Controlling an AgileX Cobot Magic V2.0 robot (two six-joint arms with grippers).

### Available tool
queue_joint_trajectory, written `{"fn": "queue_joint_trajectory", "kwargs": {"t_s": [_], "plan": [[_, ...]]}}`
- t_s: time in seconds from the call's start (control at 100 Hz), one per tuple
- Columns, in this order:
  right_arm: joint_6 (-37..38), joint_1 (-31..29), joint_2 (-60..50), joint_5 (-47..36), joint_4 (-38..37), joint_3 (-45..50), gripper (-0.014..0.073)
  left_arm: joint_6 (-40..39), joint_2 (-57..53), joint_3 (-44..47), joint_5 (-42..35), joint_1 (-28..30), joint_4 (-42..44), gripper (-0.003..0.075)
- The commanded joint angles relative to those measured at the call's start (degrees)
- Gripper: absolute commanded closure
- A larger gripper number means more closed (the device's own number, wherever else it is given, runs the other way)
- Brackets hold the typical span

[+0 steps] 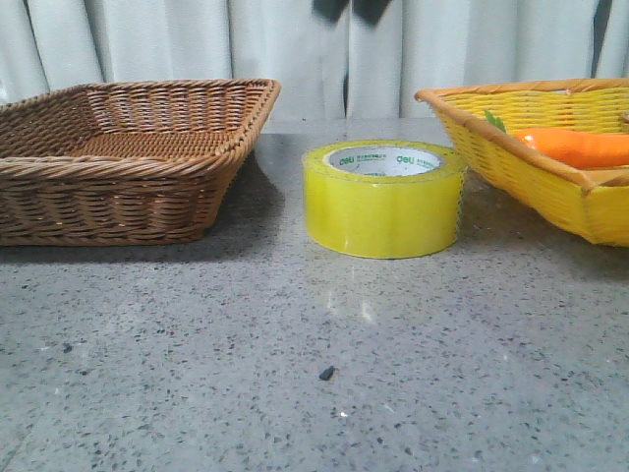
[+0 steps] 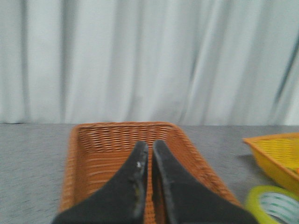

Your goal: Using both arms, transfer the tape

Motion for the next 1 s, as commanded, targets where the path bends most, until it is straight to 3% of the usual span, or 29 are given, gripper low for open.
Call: {"fn": "queue_joint_trajectory", "kwargs": {"t_s": [0.0,0.25,0.37,0.51,0.62,0.75,0.99], "plan": [[-0.87,0.00,-6.97,-2.87,-2.82,-1.82,0.0653,-0.60,4.75,-4.72,-4.19,-4.78,-0.47,0.0740],[-0.87,0.00,-18.78,-6.36,-8.31,-1.60,0.0668,-0.60,18.09,-11.33,-7.10,-15.27,1.43,0.0715],[-0.87,0.00,-23.94,-7.06,-9.42,-1.60,0.0668,-0.60,24.83,-14.23,-9.05,-19.87,1.69,0.0607],[-0.87,0.00,-29.37,-6.54,-9.65,-1.60,0.0668,-0.60,32.48,-18.23,-9.99,-24.55,2.63,0.0414],[-0.87,0.00,-33.05,-5.61,-9.65,-1.60,0.0668,-0.60,38.34,-21.68,-9.60,-27.59,3.81,0.0334],[-0.87,0.00,-36.64,-4.41,-9.65,-1.60,0.0668,-0.60,44.44,-26.52,-7.00,-30.19,4.42,0.0325],[-0.87,0.00,-39.68,-1.12,-9.74,-1.60,0.0668,0.44,54.71,-37.85,9.60,-31.15,4.42,0.0325]]}}
